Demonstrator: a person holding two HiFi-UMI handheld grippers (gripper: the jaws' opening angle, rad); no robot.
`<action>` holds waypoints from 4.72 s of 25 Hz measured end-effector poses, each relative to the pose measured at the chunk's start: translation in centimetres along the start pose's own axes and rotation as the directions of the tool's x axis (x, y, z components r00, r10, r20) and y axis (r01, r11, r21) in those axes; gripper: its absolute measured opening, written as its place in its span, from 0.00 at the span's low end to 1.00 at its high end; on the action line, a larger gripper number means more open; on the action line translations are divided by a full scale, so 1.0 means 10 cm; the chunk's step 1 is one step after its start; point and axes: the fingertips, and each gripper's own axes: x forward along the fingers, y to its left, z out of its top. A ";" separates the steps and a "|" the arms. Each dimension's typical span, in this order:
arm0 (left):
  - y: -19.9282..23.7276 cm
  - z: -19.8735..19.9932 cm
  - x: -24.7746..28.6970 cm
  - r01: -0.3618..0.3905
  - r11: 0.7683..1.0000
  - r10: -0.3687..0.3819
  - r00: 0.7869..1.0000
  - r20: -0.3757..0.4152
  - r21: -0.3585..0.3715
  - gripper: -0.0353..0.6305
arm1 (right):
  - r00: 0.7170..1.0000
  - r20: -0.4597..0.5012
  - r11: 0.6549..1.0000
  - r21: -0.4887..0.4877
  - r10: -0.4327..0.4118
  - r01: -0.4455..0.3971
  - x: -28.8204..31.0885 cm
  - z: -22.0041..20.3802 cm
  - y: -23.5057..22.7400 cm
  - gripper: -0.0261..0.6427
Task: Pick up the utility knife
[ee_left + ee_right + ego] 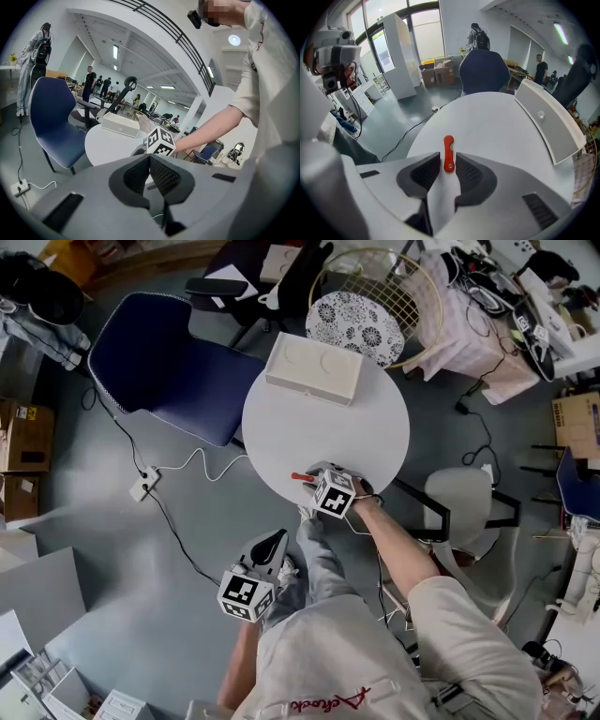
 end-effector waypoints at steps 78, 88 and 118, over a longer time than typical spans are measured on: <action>-1.33 0.36 -1.29 0.077 0.938 -0.165 0.957 0.240 0.337 0.07 | 0.395 0.574 0.663 0.737 -0.717 0.132 -3.15 0.39 1.87 0.15; -1.60 0.22 -1.34 0.090 0.939 -0.178 0.953 0.246 0.332 0.07 | 0.409 0.568 0.671 0.722 -0.714 0.170 -3.15 0.16 2.41 0.15; -3.13 -1.17 -2.07 0.073 0.953 -0.143 0.964 0.224 0.293 0.07 | 0.436 0.599 0.716 0.676 -0.672 0.176 -3.44 -0.94 4.37 0.15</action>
